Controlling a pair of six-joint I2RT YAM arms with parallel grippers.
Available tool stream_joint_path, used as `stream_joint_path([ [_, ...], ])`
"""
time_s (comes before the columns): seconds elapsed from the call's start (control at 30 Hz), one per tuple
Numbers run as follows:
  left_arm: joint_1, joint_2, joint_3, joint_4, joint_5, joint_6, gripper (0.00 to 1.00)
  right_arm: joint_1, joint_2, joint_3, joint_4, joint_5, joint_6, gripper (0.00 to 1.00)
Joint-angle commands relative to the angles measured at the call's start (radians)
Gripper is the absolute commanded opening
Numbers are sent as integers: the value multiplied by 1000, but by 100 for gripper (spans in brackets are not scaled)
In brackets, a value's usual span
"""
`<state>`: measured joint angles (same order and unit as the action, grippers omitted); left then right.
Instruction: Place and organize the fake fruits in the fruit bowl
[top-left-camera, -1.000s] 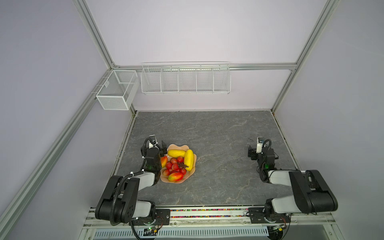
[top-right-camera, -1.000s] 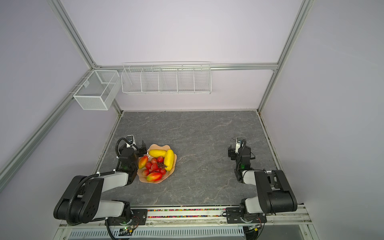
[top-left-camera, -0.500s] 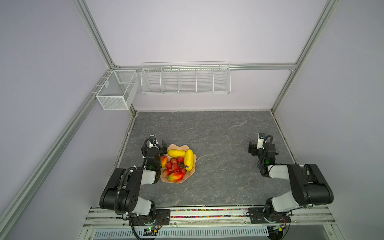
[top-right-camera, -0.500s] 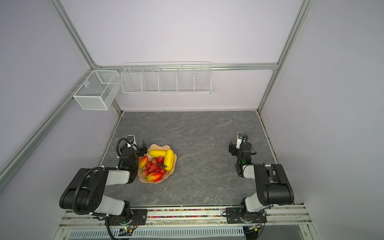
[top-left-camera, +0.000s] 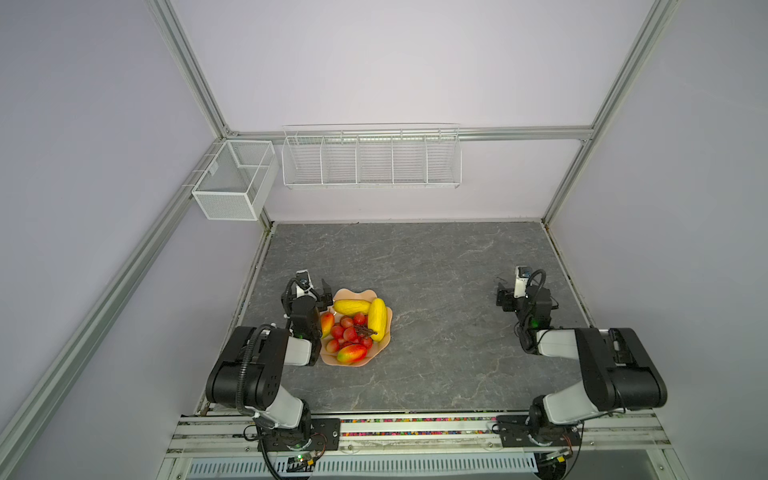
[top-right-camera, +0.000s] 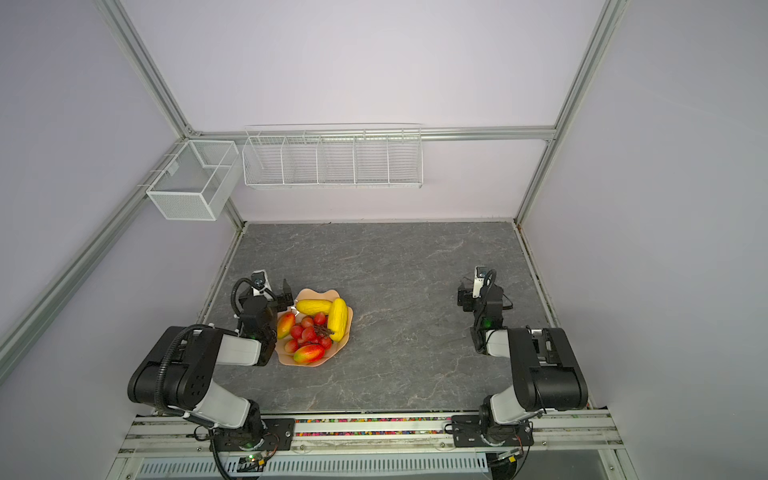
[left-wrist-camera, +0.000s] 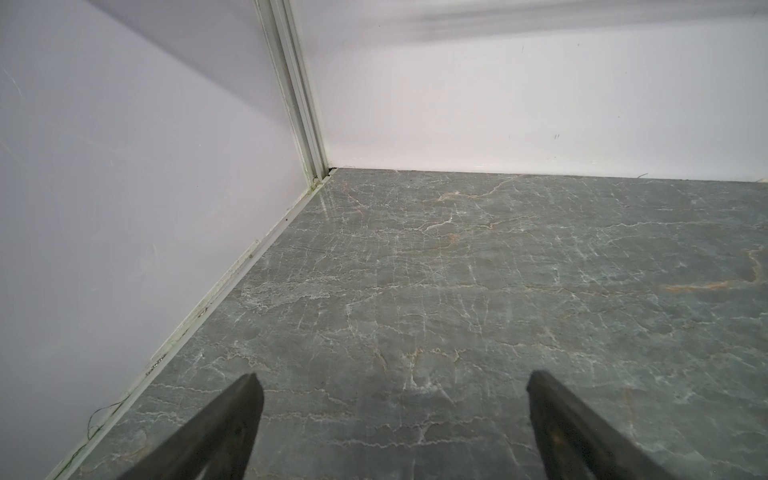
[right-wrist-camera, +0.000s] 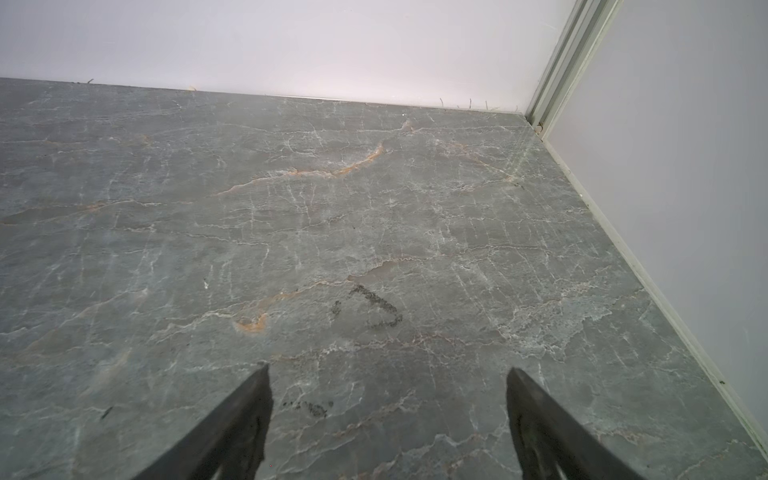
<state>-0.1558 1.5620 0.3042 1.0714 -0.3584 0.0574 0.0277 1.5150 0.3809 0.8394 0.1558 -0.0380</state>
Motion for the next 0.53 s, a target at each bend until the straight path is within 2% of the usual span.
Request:
stream_joint_path([
  [0.0,7,5,7,18,4,-2,99,-6,9,14,3,-14,3,89],
  [0.5,7,4,7,15,6,-3,99,-22,8,18,-8,-50,10,89],
])
